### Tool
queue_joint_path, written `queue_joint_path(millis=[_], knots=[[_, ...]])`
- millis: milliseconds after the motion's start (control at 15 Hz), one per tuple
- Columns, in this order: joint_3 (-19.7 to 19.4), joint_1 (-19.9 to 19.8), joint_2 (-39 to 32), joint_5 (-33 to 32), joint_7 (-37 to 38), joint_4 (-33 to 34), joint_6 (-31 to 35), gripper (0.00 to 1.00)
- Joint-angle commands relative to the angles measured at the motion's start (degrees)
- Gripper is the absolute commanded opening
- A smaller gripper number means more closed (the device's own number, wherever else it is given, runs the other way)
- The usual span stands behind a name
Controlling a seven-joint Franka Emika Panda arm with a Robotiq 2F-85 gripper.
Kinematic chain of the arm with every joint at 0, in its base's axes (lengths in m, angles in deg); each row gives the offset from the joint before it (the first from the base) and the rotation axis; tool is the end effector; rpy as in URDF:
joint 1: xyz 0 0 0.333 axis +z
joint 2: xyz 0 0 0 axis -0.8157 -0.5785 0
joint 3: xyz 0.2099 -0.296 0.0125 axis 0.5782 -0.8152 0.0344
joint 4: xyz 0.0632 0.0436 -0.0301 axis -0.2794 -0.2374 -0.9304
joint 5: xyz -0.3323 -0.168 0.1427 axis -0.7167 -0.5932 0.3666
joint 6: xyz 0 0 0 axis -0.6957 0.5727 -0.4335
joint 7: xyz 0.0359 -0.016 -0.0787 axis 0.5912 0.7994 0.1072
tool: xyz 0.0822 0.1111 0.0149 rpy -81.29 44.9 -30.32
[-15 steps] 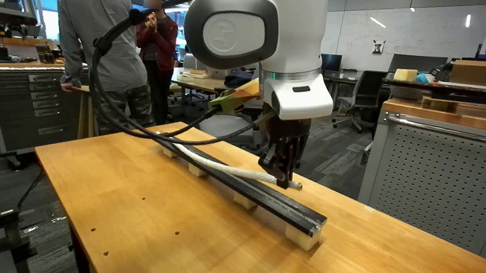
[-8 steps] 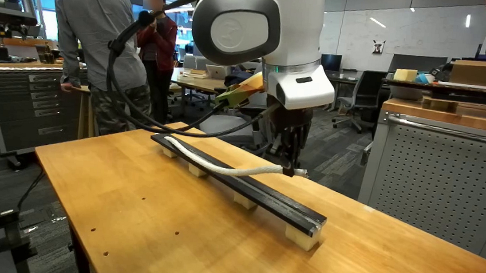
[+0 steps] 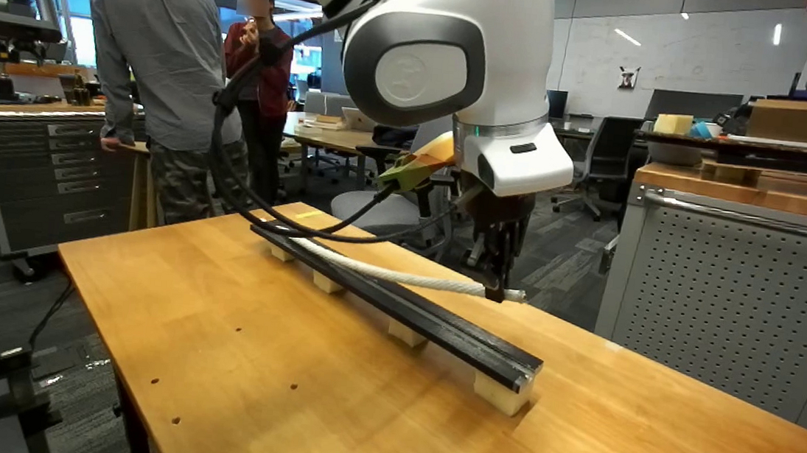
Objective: Put the white rope in the black groove
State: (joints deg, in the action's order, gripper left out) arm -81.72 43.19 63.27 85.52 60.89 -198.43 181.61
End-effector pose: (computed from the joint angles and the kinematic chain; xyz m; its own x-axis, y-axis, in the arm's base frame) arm 0.6084 -0.2725 0.2849 0.1065 -0.9933 0.0438 -0.9542 -0.1145 -0.2765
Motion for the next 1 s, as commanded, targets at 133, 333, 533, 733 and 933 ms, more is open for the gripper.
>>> queue_joint_path(millis=[133,333,533,733,933], knots=[[-0.3,-0.67,-6.38,-1.05,0.57,6.16,-1.64,0.03],[-0.51,-0.73,-8.42,-1.15,0.78,7.91,-1.56,0.03],[-0.79,-0.86,-10.3,-1.27,0.96,9.86,-1.63,0.03],[-1.05,-1.15,-12.1,-1.35,1.03,11.55,-2.4,0.03],[-1.13,-1.52,-13.52,-1.33,0.82,12.61,-2.86,0.03]])
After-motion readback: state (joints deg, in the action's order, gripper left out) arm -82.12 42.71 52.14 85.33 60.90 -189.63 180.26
